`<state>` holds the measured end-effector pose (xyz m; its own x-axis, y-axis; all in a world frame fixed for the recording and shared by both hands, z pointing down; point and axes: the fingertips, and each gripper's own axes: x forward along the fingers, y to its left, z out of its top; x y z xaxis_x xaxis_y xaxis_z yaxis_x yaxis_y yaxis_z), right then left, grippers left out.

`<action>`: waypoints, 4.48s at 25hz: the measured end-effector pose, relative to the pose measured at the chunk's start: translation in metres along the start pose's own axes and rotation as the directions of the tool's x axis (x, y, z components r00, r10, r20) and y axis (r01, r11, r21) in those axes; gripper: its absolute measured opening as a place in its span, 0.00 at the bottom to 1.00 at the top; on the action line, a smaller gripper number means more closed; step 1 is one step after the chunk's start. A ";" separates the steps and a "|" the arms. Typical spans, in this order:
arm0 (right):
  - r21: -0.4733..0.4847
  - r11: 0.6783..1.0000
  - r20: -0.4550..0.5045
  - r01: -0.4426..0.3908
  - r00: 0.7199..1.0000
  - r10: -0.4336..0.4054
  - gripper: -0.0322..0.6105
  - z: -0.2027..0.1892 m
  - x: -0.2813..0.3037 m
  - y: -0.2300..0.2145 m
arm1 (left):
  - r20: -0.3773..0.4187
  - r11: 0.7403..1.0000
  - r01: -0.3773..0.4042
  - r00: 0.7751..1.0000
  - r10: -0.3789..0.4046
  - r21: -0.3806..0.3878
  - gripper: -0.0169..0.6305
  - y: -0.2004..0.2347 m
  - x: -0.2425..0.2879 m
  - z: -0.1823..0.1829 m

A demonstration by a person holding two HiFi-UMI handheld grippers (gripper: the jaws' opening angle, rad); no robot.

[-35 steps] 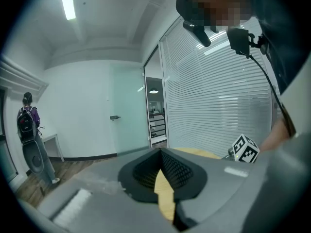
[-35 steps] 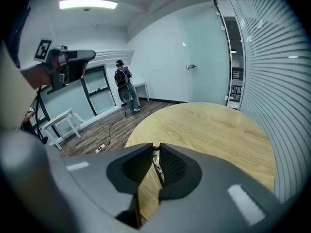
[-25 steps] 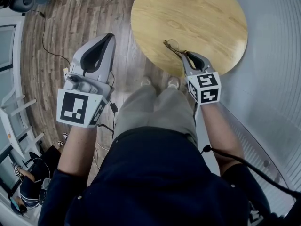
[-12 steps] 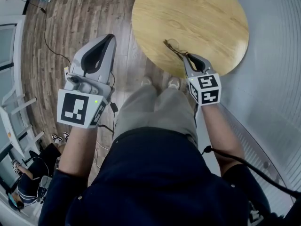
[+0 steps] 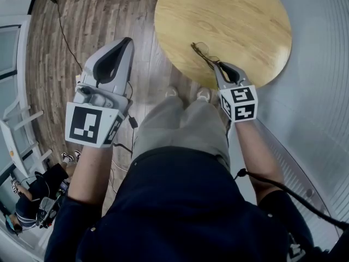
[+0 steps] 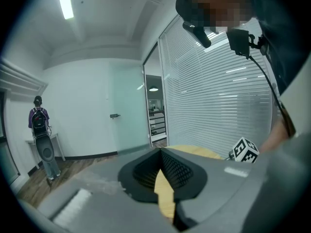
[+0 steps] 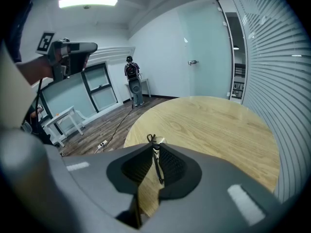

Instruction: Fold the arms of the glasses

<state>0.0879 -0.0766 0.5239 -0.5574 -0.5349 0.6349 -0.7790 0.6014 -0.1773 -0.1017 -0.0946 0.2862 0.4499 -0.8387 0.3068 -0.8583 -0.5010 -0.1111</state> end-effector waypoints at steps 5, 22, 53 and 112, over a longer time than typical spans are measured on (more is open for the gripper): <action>0.010 1.000 0.000 -0.002 1.000 0.002 0.13 -0.007 0.004 0.001 | -0.001 1.000 -0.001 1.000 0.001 0.008 0.03 -0.001 -0.001 -0.002; 0.029 1.000 -0.017 -0.007 1.000 0.008 0.13 -0.019 0.010 -0.001 | -0.027 1.000 0.017 1.000 -0.016 0.026 0.03 -0.004 0.005 0.003; -0.003 0.999 -0.076 -0.041 0.996 0.040 0.12 -0.053 0.029 -0.007 | -0.062 1.000 0.005 0.998 -0.003 0.028 0.03 -0.008 0.011 -0.009; -0.118 0.981 0.097 0.157 0.985 -0.146 0.16 0.049 -0.022 -0.026 | 0.111 0.999 0.038 0.993 -0.039 0.010 0.03 0.021 0.011 0.057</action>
<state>0.1069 -0.1094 0.4778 -0.4630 -0.6718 0.5782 -0.8175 0.5757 0.0143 -0.1002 -0.1268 0.2334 0.5074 -0.8373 0.2037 -0.8382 -0.5344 -0.1084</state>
